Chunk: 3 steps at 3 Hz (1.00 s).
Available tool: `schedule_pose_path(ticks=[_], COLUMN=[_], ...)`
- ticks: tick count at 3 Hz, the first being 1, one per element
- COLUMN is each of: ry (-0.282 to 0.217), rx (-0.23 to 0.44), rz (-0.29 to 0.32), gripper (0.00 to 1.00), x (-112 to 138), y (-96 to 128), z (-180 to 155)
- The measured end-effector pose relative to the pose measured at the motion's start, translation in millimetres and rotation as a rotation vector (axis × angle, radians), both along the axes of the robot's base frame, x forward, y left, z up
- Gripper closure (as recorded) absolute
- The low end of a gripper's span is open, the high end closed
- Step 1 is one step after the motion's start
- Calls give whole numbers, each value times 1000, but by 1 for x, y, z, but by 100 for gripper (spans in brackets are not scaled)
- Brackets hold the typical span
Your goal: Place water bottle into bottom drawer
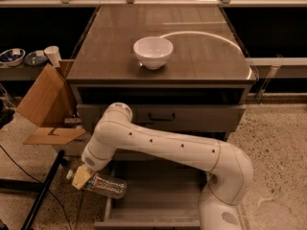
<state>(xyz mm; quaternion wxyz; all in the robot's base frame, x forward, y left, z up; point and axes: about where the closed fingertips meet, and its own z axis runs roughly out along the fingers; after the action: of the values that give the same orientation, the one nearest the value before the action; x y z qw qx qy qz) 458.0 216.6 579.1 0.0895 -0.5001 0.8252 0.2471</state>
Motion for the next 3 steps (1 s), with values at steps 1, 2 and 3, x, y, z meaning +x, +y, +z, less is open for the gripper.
schedule_pose_path(ticks=[1,2,3], ry=[59,88,91], rx=[-3,-25,-82], rz=[-51,-119,-196], gripper=[100,100,100], x=[0,6,19], y=[-6,-23,-49], z=[-48,-81,-109])
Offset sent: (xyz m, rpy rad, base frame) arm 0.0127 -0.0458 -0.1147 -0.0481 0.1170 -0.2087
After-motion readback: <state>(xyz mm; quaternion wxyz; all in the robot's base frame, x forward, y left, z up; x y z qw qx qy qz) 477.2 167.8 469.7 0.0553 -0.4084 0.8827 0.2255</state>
